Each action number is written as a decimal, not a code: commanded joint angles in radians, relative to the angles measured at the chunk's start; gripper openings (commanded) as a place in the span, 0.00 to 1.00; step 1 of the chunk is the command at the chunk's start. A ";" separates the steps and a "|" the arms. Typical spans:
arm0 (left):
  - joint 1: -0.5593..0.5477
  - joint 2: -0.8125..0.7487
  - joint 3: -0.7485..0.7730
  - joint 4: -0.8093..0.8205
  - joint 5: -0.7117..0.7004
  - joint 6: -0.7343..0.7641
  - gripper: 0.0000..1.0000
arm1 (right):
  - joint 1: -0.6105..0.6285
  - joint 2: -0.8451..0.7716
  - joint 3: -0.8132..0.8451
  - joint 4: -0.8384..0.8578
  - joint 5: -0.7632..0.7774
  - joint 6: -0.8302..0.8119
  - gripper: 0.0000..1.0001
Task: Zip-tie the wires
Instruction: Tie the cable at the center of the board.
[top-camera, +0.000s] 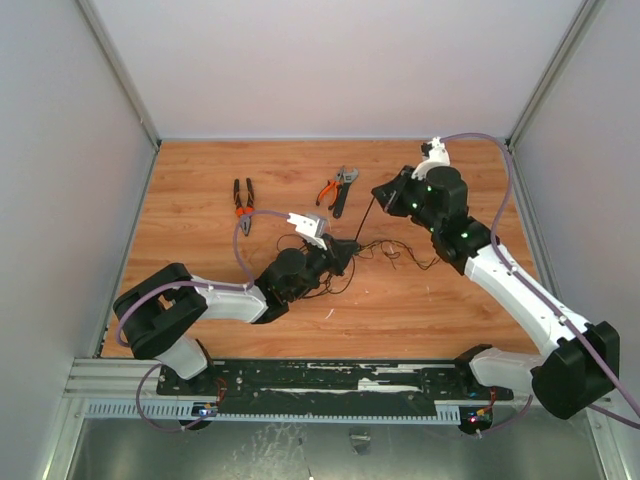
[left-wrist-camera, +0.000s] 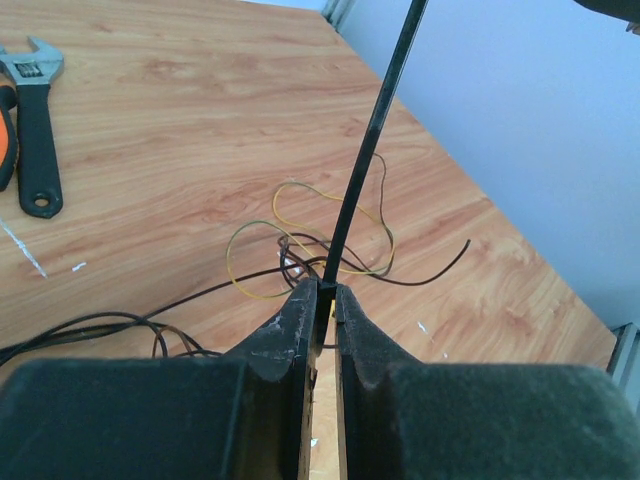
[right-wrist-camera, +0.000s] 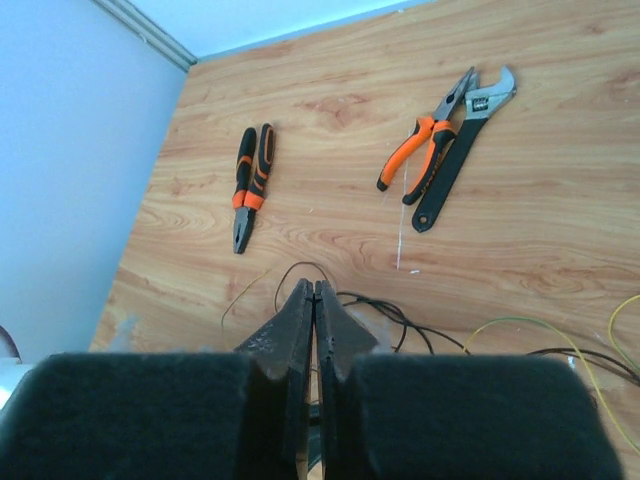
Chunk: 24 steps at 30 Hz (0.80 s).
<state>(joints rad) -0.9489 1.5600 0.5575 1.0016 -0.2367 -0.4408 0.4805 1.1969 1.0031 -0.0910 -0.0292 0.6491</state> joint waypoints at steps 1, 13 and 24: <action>-0.001 0.006 -0.046 -0.114 -0.014 0.003 0.00 | -0.041 -0.019 0.082 0.125 0.055 -0.033 0.00; -0.001 0.023 -0.045 -0.114 -0.016 -0.002 0.00 | -0.066 -0.030 0.080 0.139 0.039 -0.020 0.00; 0.004 -0.008 0.009 -0.229 -0.039 -0.037 0.00 | -0.088 -0.031 0.066 0.176 -0.173 -0.198 0.21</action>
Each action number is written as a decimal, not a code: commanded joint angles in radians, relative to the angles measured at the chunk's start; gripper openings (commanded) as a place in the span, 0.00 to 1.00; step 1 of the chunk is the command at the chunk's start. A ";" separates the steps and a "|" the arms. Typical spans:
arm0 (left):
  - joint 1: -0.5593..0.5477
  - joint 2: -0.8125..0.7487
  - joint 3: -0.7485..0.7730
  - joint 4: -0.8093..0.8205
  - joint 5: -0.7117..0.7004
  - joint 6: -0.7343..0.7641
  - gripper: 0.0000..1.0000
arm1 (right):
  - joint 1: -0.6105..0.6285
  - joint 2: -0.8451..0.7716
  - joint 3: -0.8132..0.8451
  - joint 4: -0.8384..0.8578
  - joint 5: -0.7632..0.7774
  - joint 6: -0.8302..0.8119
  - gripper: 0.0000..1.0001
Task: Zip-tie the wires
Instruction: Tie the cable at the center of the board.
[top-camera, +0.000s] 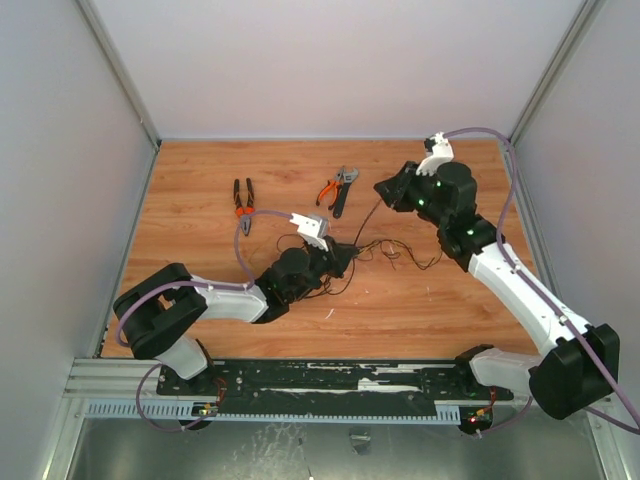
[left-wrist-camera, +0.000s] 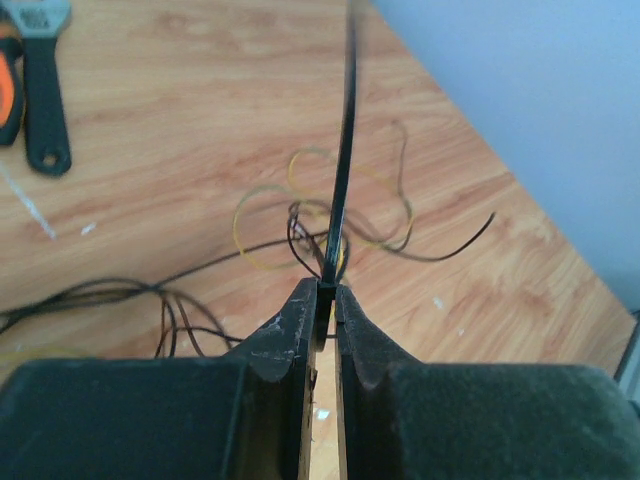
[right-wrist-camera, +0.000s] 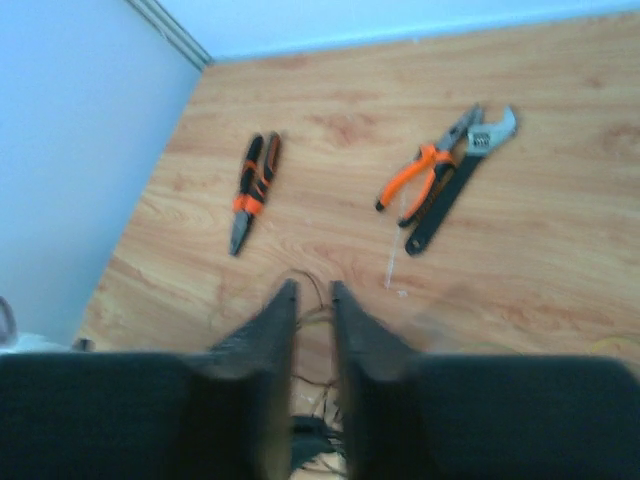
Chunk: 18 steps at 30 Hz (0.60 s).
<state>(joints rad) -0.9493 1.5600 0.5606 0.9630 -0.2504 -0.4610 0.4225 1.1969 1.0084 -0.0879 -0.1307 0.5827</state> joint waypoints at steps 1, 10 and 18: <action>0.006 -0.014 0.011 -0.207 -0.031 -0.024 0.00 | -0.031 -0.045 0.048 0.175 -0.082 -0.166 0.33; 0.067 -0.104 0.025 -0.289 -0.024 -0.058 0.00 | -0.034 -0.254 -0.164 0.180 -0.127 -0.471 0.99; 0.137 -0.211 0.055 -0.407 0.002 -0.029 0.00 | -0.013 -0.331 -0.481 0.474 -0.490 -0.765 0.99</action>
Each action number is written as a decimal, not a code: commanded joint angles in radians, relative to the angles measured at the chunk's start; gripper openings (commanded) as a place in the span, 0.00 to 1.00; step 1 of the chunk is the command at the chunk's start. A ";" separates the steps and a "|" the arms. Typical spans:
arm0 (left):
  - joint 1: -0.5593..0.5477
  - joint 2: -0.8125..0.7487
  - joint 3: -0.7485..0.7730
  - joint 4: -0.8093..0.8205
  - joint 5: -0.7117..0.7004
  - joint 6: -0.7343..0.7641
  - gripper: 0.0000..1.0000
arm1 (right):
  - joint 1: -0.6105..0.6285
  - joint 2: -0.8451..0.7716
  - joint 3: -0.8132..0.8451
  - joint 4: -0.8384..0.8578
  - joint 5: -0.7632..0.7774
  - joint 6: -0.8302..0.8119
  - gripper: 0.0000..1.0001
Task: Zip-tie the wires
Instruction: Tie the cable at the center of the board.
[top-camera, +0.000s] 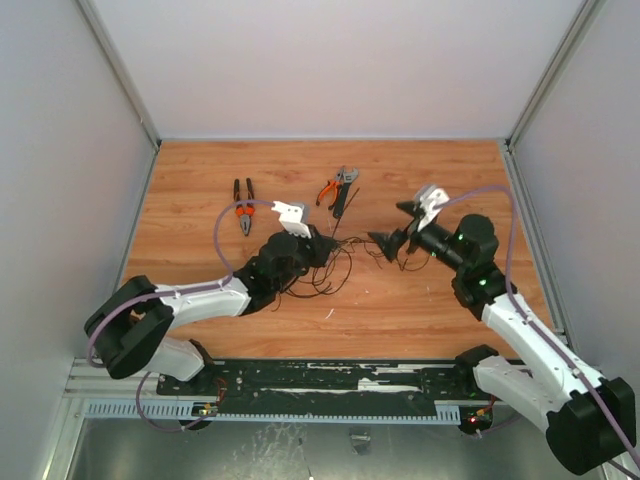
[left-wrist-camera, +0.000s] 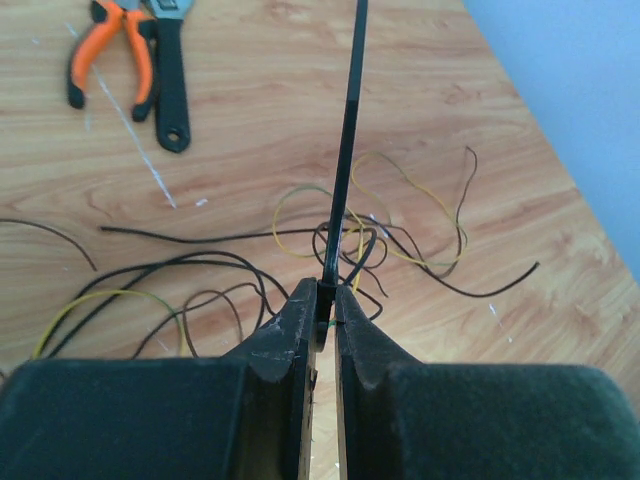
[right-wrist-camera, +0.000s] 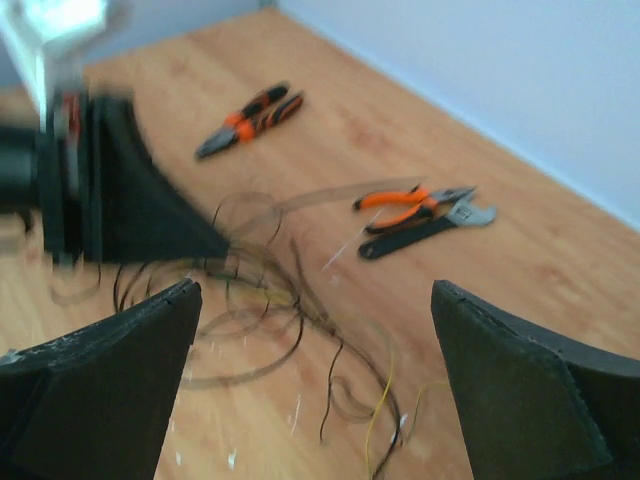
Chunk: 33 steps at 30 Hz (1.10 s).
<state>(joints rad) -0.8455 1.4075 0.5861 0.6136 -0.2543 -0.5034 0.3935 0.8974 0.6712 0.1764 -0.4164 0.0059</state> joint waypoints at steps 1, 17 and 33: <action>0.039 -0.068 0.030 -0.065 0.007 0.018 0.00 | 0.023 -0.037 -0.187 0.274 -0.230 -0.202 0.99; 0.052 -0.098 0.061 -0.082 0.060 0.028 0.00 | 0.233 0.380 -0.105 0.405 -0.171 -0.505 0.99; 0.053 -0.138 0.064 -0.105 0.053 0.042 0.00 | 0.234 0.552 0.048 0.212 -0.212 -0.613 0.46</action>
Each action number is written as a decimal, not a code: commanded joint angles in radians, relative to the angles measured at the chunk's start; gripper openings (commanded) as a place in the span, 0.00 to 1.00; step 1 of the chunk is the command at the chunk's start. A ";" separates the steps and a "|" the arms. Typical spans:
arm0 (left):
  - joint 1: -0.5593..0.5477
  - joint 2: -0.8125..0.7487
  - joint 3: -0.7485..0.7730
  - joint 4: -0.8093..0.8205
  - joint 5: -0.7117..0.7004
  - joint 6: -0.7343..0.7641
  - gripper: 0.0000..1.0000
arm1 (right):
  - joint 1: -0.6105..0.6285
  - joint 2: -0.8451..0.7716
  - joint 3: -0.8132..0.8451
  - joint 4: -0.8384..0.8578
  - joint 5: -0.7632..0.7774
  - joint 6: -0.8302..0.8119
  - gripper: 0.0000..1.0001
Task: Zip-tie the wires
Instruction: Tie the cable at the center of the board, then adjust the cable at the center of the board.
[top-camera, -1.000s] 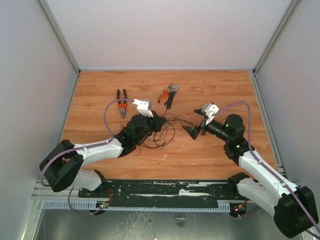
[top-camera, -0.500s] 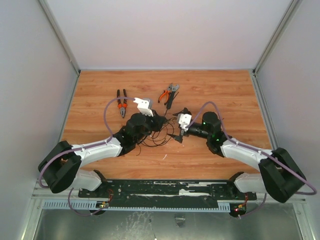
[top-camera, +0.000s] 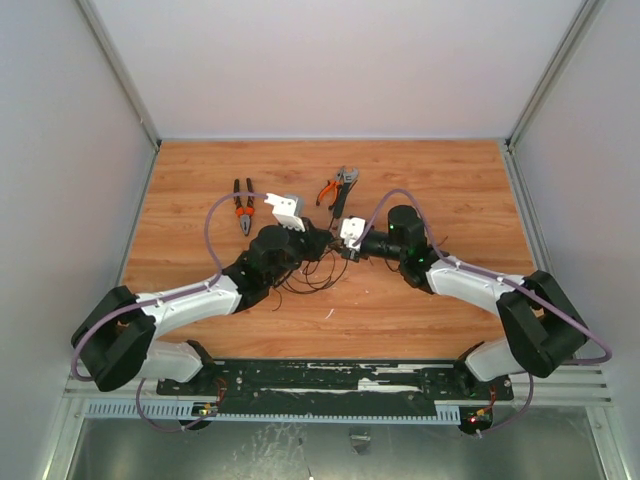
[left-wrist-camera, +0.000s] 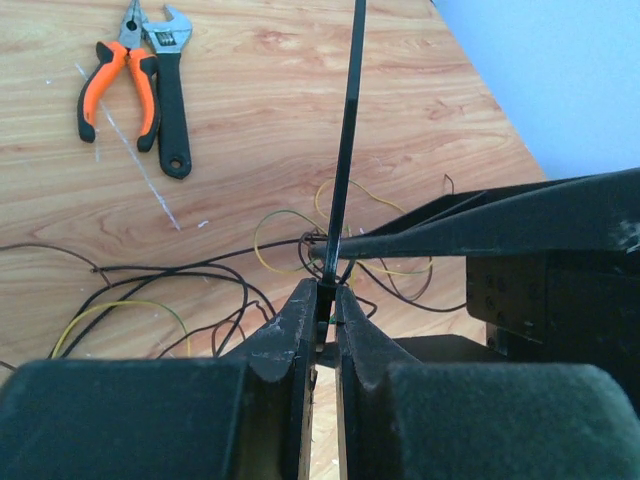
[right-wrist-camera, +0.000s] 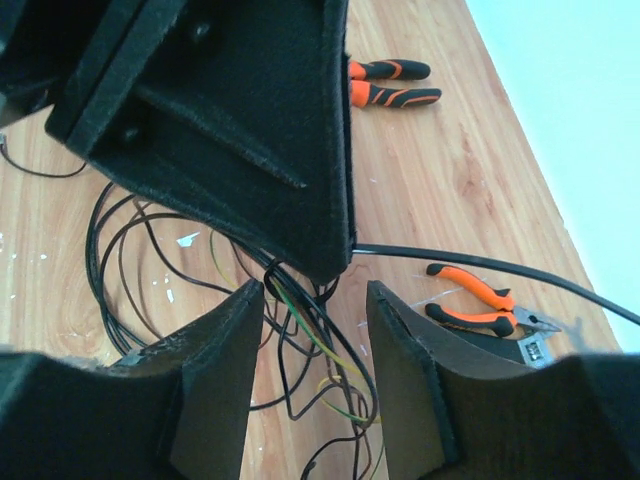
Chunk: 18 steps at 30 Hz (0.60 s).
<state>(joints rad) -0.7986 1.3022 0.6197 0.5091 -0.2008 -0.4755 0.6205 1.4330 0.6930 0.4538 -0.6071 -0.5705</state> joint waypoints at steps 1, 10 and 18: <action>0.007 -0.037 0.030 -0.004 -0.004 0.017 0.00 | 0.008 0.017 0.030 -0.076 -0.022 -0.039 0.45; 0.007 -0.083 0.026 -0.028 -0.022 0.026 0.00 | 0.007 0.022 0.042 -0.106 -0.010 -0.047 0.31; 0.010 -0.092 0.015 -0.027 -0.024 0.014 0.00 | 0.007 -0.002 0.057 -0.113 0.023 0.014 0.00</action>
<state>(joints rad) -0.7979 1.2377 0.6209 0.4660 -0.2115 -0.4644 0.6205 1.4528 0.7322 0.3523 -0.6144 -0.5911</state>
